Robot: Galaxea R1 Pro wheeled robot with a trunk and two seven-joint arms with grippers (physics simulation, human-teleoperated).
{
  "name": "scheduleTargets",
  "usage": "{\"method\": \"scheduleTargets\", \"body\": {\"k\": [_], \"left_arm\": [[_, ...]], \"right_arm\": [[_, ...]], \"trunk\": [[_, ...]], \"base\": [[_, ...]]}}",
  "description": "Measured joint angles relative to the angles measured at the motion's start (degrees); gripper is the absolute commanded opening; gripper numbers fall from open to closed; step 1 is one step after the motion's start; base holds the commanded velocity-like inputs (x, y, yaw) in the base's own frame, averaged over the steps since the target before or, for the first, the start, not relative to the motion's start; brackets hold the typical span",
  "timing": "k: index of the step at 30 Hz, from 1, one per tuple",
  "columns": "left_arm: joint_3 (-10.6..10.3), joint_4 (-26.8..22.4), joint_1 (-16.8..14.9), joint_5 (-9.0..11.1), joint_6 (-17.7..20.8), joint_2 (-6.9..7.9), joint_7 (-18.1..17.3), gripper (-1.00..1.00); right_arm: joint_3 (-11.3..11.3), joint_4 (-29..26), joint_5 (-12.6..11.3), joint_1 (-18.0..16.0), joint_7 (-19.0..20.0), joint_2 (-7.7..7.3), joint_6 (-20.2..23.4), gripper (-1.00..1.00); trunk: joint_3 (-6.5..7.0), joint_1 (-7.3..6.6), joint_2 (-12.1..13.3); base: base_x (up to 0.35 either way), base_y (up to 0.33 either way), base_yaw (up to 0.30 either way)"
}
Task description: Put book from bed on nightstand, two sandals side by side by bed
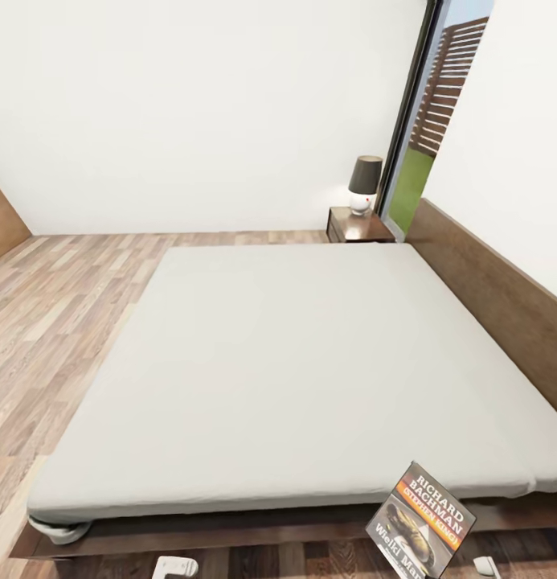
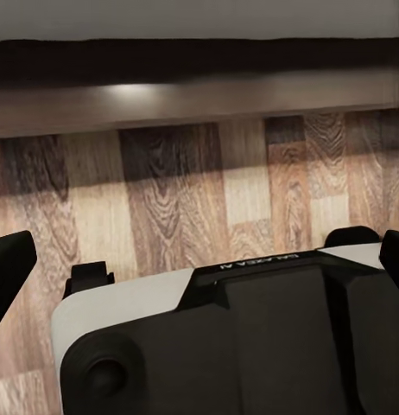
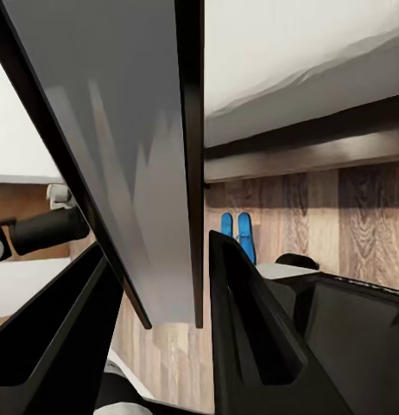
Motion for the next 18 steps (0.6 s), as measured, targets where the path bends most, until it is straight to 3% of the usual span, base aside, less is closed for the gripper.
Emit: {"method": "scheduleTargets", "body": {"k": [6,18], "left_arm": [[-0.02,0.14,0.0,-0.04,-0.09,-0.42,0.0,1.0],[-0.02,1.07,0.01,-0.13,-0.11,-0.46,-0.01,1.0]], "right_arm": [[0.41,-0.04,-0.06,-0.01,0.11,0.41,-2.74,-1.0],[0.44,-0.03,-0.01,0.0,0.07,0.45,-3.41,-1.0]], "trunk": [[0.55,0.0,0.0],[1.66,0.0,0.0]], "base": [[0.0,0.0,-0.083],[0.0,0.0,-0.039]]}}
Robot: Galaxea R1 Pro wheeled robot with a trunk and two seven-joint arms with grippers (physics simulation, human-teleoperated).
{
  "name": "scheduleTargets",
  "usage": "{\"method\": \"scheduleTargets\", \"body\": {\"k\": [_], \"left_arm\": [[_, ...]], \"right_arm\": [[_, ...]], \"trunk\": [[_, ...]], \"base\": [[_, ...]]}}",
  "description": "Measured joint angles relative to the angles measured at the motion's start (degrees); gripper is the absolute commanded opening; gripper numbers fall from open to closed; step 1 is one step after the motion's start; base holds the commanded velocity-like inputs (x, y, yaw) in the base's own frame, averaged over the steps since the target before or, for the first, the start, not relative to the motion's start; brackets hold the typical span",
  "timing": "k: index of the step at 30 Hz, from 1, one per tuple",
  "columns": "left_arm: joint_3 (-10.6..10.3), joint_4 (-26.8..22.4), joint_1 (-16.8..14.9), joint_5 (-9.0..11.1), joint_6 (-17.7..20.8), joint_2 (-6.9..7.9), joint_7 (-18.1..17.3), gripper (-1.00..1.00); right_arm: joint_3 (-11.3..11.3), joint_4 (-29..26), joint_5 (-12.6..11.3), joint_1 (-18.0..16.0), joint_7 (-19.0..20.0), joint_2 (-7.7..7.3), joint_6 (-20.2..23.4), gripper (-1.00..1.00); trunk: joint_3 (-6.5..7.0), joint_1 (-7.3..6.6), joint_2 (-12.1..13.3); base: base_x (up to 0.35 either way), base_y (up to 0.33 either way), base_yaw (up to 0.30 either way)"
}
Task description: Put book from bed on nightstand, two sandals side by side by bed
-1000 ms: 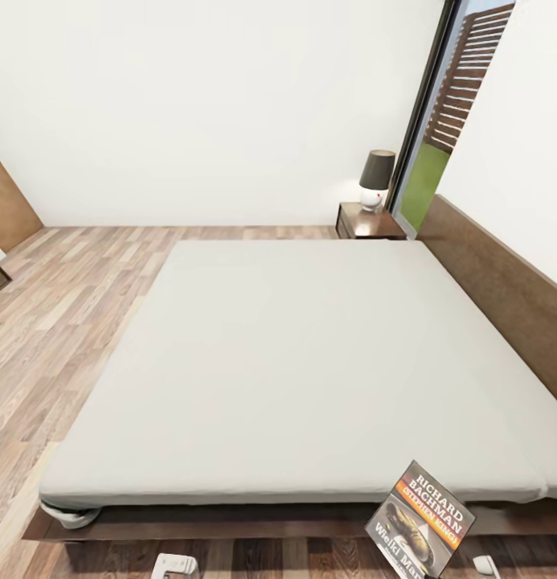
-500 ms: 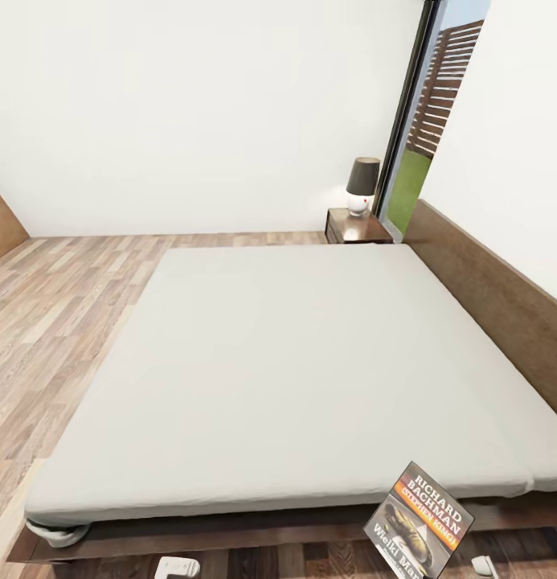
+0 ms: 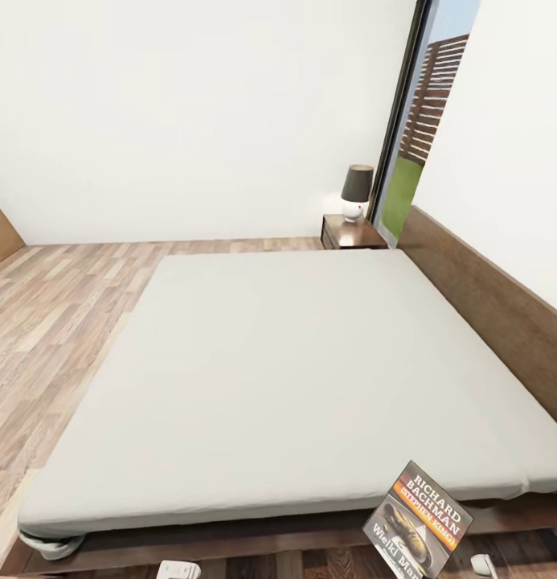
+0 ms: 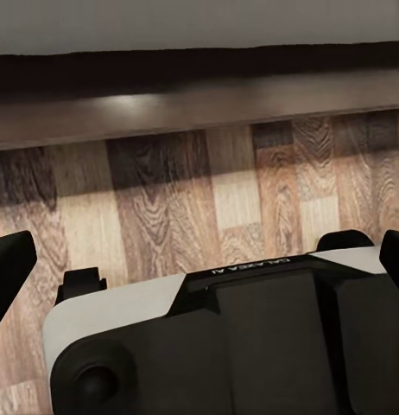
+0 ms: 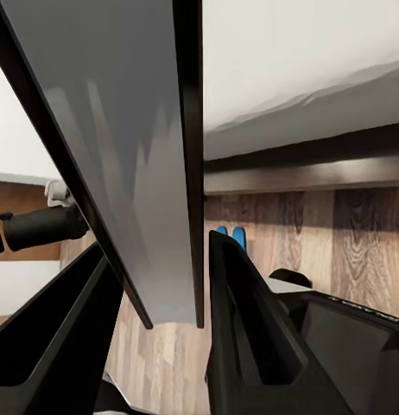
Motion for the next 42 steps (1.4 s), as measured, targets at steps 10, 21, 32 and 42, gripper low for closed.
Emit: {"method": "scheduleTargets", "body": {"k": [10,21,32,42], "left_arm": [[-0.05,0.19,0.0,-0.01,-0.01,0.0,0.0,1.0],[-0.05,0.22,0.0,-0.12,-0.01,-0.05,0.0,1.0],[-0.05,0.22,0.0,-0.17,0.0,-0.31,0.0,1.0],[-0.05,0.22,0.0,-0.17,-0.01,-0.31,0.0,1.0]], "right_arm": [[0.02,0.0,0.01,0.0,-0.01,0.0,-0.05,-1.0],[0.01,0.0,0.01,0.0,-0.01,0.0,-0.12,-1.0],[0.02,0.0,0.01,0.01,-0.01,0.0,-0.13,-1.0],[0.01,0.0,0.03,0.01,-0.01,0.0,-0.13,-1.0]], "trunk": [[0.93,0.0,0.0],[1.96,0.0,0.0],[3.0,0.0,0.01],[3.94,0.0,0.01]], "base": [[0.0,0.0,-0.001],[0.0,0.0,0.0],[-0.005,0.0,0.0],[-0.015,0.0,0.0]]}}
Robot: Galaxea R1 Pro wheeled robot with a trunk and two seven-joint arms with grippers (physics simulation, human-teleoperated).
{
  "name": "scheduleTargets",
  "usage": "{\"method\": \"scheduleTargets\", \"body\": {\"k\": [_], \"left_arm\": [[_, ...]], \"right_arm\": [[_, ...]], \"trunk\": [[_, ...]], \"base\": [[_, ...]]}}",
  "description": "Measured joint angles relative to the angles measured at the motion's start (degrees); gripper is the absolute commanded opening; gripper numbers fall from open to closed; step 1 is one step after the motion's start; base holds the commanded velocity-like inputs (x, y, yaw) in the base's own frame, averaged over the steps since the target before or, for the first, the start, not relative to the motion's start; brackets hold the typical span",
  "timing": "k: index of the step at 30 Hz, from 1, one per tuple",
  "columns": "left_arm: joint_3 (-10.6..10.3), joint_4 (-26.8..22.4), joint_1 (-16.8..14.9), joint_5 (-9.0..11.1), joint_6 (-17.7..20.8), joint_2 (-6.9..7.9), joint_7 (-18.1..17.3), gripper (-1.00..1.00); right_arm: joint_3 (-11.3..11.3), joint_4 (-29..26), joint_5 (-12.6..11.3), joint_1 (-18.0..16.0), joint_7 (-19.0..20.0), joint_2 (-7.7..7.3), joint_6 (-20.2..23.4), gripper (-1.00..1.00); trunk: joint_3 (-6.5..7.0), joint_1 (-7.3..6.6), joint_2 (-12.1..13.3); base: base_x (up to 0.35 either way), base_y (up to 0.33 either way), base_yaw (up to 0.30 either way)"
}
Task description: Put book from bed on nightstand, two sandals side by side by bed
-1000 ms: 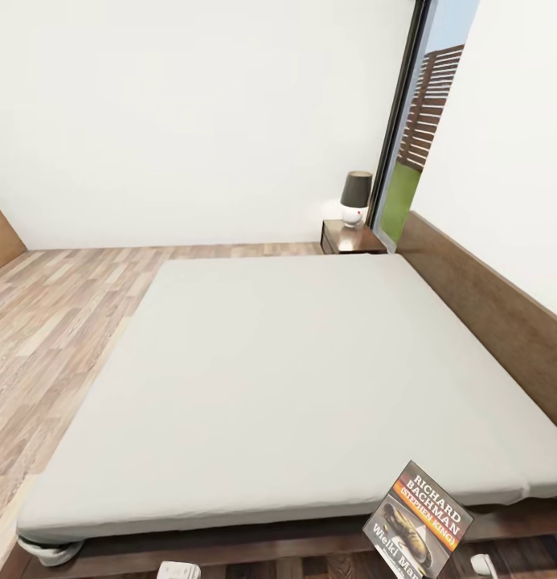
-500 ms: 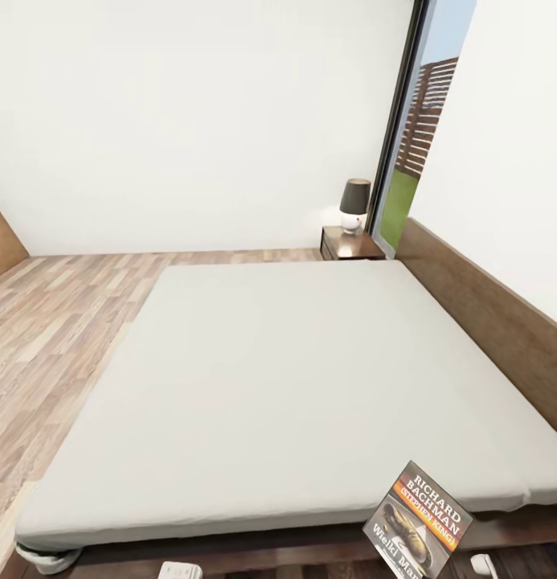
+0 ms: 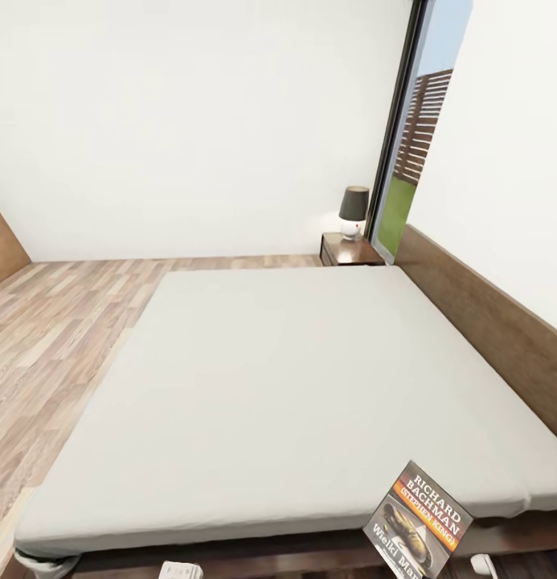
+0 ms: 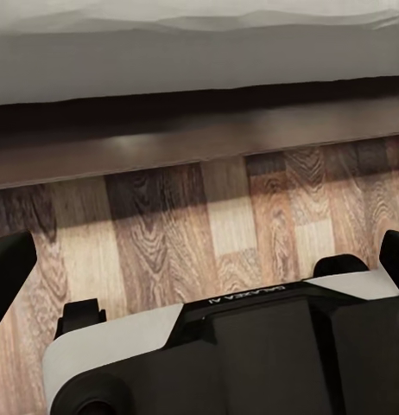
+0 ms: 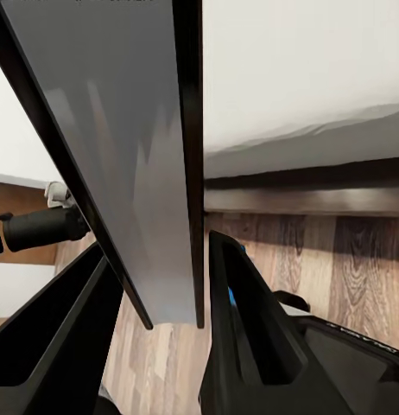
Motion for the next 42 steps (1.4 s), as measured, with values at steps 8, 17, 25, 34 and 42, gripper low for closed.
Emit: {"method": "scheduleTargets", "body": {"k": [8,17,25,34,42], "left_arm": [[0.0,0.0,0.0,-0.02,0.0,-0.03,0.0,1.0],[0.0,0.0,0.0,-0.02,0.0,-0.05,0.0,1.0],[-0.02,0.02,0.0,-0.02,0.0,-0.05,0.0,1.0],[-0.02,0.09,0.0,-0.03,0.01,-0.05,0.0,1.0],[-0.08,0.09,0.0,-0.1,0.01,-0.05,0.0,1.0]], "right_arm": [[0.0,0.0,-0.01,0.0,0.0,0.0,0.0,-1.0],[0.0,0.0,0.01,-0.03,0.0,0.01,0.0,-1.0],[0.05,0.0,0.01,-0.01,0.0,0.0,0.0,-1.0],[0.07,0.0,0.02,0.0,0.07,0.0,0.0,-1.0],[0.08,0.0,0.02,-0.02,0.09,0.0,0.0,-1.0]], "trunk": [[0.75,0.0,0.0],[1.6,0.0,0.0],[2.35,0.0,0.0],[3.2,0.0,0.01],[3.95,0.0,0.01]], "base": [[0.0,0.0,0.0],[0.0,0.0,0.0],[0.0,0.0,0.0],[0.0,0.0,0.0],[0.0,0.0,0.0]]}}
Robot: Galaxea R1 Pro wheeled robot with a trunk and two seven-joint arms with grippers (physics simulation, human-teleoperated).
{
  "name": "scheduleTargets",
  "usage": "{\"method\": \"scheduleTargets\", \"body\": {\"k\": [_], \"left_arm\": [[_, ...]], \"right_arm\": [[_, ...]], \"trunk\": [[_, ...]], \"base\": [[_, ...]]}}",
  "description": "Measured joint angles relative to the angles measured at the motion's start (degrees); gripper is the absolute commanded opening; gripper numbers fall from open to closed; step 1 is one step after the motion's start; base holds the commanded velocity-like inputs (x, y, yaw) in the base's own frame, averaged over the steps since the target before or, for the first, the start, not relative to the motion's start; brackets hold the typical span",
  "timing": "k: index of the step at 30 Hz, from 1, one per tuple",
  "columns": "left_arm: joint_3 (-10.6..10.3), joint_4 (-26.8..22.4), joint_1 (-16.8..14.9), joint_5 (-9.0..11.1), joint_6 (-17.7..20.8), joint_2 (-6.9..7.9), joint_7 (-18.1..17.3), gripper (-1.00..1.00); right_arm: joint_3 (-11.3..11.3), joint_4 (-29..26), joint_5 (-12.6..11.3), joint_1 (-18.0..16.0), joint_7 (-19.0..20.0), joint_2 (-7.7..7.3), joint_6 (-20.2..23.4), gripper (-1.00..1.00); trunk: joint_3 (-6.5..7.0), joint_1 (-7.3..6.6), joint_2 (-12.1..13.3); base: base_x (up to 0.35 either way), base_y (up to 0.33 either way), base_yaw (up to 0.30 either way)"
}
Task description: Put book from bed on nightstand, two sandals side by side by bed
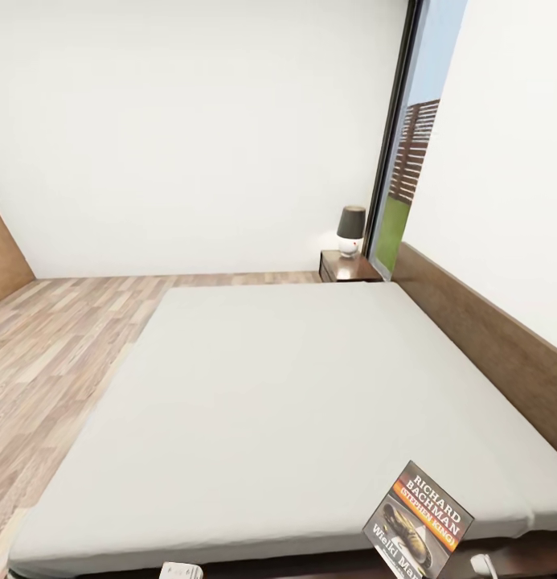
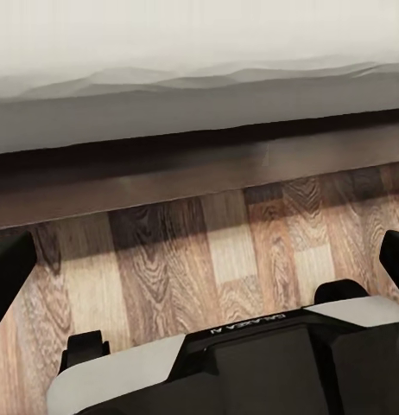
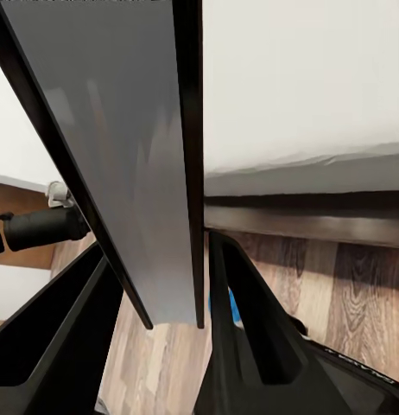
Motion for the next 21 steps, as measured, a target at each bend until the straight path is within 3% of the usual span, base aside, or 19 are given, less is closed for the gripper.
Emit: {"method": "scheduleTargets", "body": {"k": [21], "left_arm": [[-0.01,0.0,0.0,0.0,0.03,0.0,0.0,1.0]], "right_arm": [[0.0,-0.05,0.0,0.01,0.0,0.0,0.0,-1.0]], "trunk": [[1.97,0.0,0.0]], "base": [[0.0,0.0,0.0]]}}
